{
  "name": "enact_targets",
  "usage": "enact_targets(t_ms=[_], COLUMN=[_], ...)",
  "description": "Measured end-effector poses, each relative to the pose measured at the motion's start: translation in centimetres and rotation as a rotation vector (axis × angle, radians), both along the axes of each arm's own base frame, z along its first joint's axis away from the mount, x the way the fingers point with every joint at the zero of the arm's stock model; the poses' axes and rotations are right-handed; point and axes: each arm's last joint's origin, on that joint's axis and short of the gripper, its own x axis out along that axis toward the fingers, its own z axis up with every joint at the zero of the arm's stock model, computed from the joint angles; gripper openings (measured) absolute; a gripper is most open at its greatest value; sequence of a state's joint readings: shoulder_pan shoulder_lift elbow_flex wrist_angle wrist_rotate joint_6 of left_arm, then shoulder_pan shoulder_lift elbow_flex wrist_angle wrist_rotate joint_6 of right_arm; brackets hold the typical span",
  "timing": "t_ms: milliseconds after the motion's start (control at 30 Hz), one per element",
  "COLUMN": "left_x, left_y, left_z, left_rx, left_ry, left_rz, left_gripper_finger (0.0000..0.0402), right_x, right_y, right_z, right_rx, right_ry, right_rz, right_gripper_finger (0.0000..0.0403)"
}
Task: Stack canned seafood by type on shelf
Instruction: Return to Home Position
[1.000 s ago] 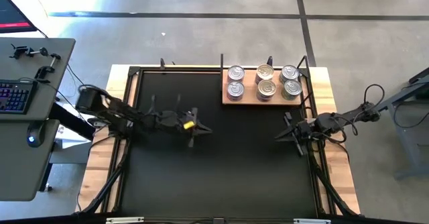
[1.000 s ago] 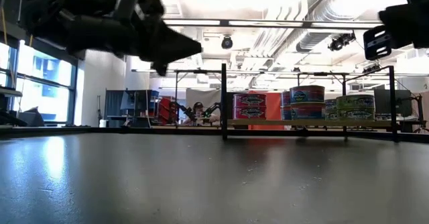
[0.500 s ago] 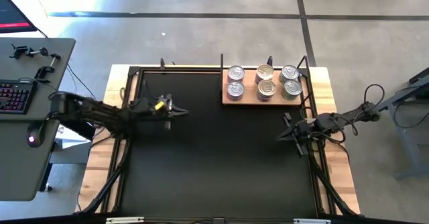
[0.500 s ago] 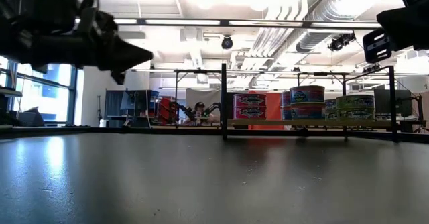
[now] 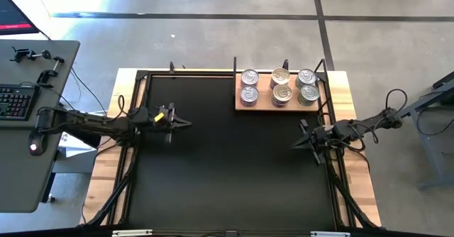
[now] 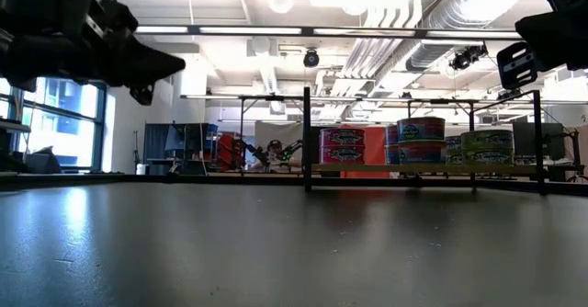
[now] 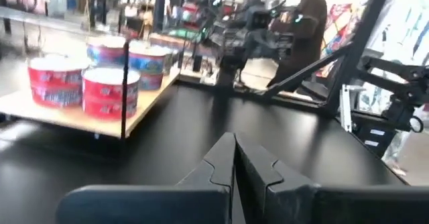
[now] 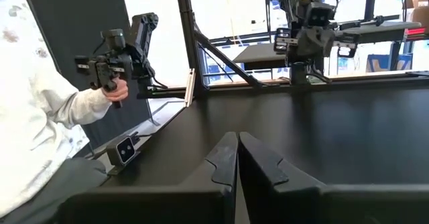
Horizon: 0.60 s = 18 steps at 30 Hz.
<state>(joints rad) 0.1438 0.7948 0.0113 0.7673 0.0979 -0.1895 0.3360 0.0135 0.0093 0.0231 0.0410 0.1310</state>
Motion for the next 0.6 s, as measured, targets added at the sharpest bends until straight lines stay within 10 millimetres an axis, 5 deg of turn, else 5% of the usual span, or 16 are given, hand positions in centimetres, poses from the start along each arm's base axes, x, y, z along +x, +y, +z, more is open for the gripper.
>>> enact_targets(t_ms=[600], left_x=[-3.0], left_y=[-2.3], left_z=[0.1], left_rx=[0.127], left_ry=[0.070], left_rz=[-0.079], left_gripper_finger=[0.0000], right_x=[0.0], right_y=[0.0], right_z=[0.0], right_rx=[0.025], right_ry=[0.007], right_rz=[-0.016], right_gripper_finger=[0.0007])
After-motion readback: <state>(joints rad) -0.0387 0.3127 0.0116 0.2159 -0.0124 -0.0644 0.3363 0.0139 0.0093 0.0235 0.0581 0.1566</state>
